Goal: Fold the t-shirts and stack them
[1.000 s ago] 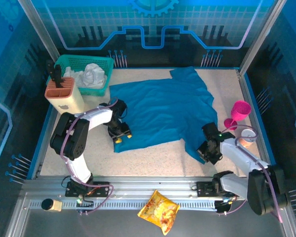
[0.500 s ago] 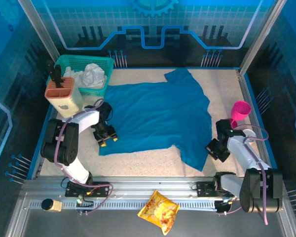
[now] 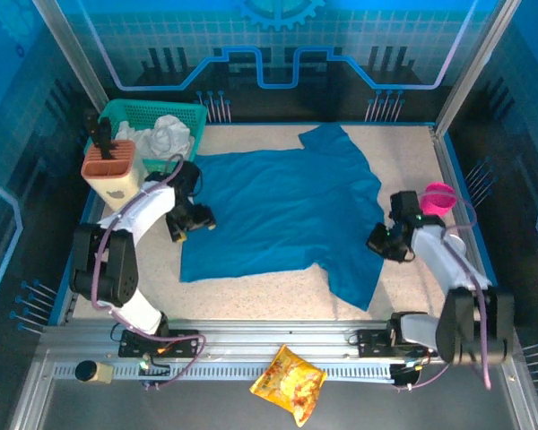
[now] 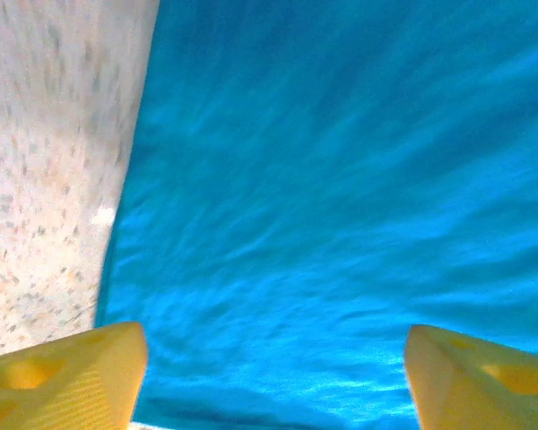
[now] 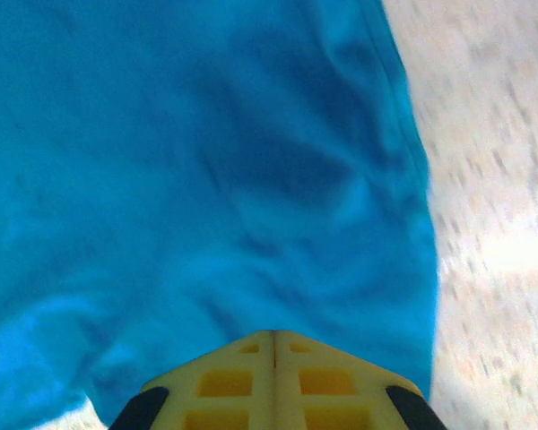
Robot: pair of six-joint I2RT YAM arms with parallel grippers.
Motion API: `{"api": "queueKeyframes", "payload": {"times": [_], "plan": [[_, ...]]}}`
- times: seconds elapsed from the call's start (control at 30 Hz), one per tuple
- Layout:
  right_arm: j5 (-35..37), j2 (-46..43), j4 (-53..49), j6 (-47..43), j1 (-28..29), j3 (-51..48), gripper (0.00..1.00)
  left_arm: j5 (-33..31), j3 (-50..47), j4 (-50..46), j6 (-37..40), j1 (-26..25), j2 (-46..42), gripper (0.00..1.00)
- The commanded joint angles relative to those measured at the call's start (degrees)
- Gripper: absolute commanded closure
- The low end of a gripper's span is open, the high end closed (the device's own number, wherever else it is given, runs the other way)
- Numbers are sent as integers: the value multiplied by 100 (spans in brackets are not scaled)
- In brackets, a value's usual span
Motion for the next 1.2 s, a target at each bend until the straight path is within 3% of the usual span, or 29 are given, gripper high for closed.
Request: {"api": "queueKeyframes", "payload": {"times": [0.0, 0.13, 0.4, 0.63, 0.93, 1.17], "plan": [[192, 959, 510, -333, 67, 765, 100, -133, 432, -185, 106, -30, -141, 18], [432, 2162, 380, -43, 75, 1456, 100, -49, 353, 164, -58, -102, 31, 17], [1138, 3251, -448, 1109, 130, 1801, 100, 38, 52, 591, -208, -224, 105, 15], [1901, 3148, -1066, 1642, -16, 1604, 100, -76, 315, 397, 62, -199, 15, 8], [1684, 2961, -768, 1767, -328, 919, 100, -192, 268, 334, 264, -57, -207, 7], [1631, 2941, -895, 1812, -328, 963, 100, -103, 612, 378, 261, -57, 24, 13]]}}
